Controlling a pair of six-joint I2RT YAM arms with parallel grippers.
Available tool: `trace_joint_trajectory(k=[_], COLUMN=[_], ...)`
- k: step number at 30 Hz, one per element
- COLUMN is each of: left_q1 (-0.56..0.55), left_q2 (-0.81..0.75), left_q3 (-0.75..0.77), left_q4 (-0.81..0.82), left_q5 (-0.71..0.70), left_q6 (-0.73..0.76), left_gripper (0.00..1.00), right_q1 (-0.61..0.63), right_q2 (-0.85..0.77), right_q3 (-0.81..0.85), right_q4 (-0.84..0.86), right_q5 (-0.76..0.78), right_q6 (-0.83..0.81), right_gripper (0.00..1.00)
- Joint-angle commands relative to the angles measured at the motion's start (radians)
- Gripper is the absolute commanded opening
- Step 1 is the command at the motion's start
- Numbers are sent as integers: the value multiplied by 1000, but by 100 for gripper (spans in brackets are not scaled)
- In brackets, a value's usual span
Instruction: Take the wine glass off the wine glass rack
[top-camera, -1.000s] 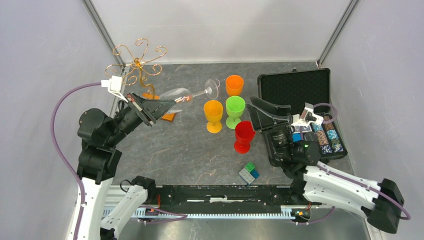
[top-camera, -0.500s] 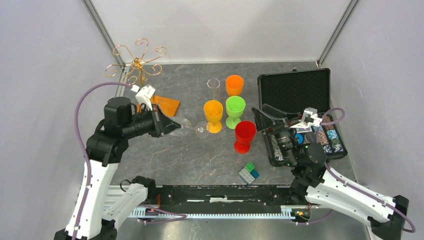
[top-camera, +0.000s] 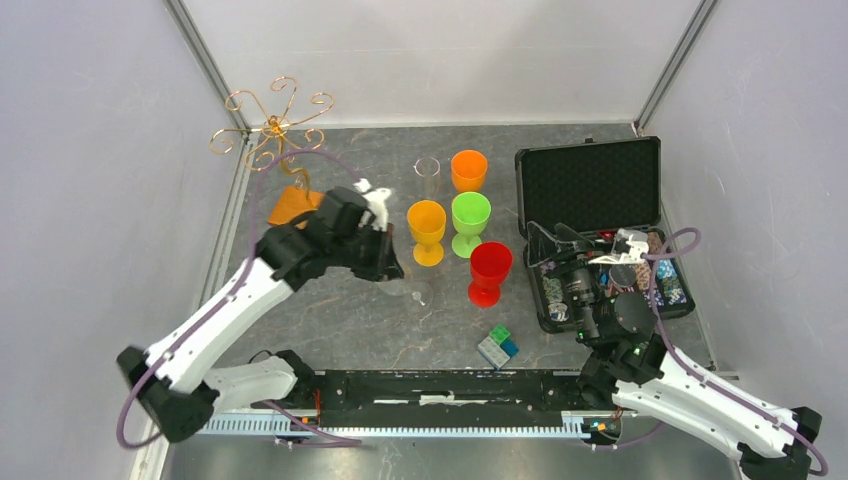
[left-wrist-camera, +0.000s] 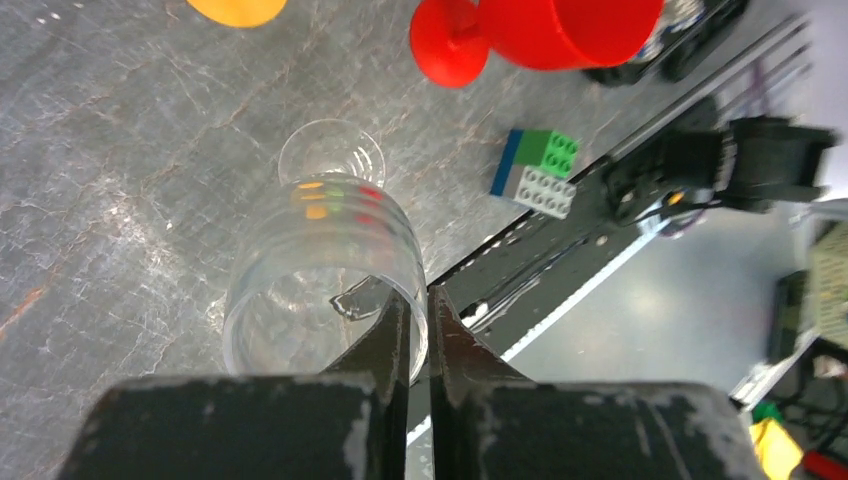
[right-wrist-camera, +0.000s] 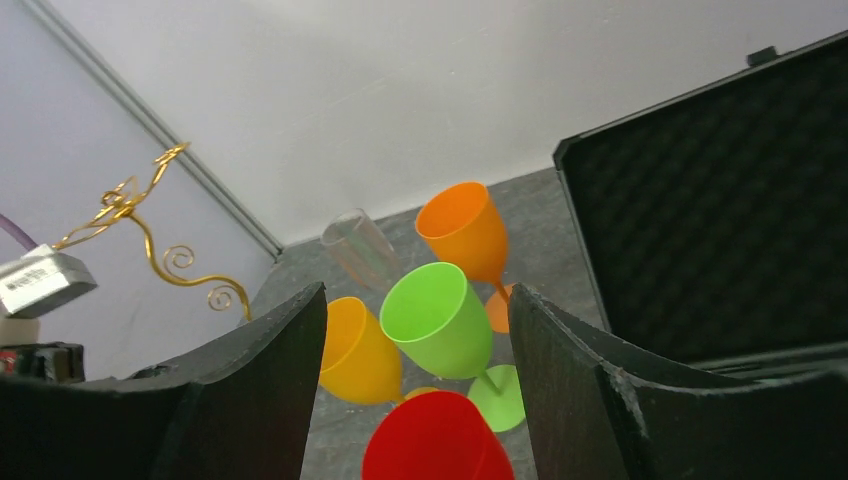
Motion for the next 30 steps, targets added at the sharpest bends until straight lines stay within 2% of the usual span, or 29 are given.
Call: trace_joint_trajectory(k=[1,7,16,22,27,30], left_q1=[-161,-282,-324,-327,-328,-328], left_q2=[135,330,457,496,510,508], left_q3=[68,195,300,334,347,350], left_q4=[70,50,21,-18,-50,-52], left_q5=[-214,-342,-384,-401,-428,-415], left_q6=[-39,-41,-34,-28,-23,-19], left_gripper=[2,2,2,12,15,23], right_q1=[2,3,4,3,2,3], right_q2=[-51,-108,-175,-196,-205,-208], right_q3=[-18,-33,-53,-55,-56,-57], right_q4=[-65,-112,-154,-170,-182,-190], right_q5=[95,127,158,163,163,163], right_q6=[-27,-23,-13,-7,2,9], right_gripper=[72,72,73,73,73,73])
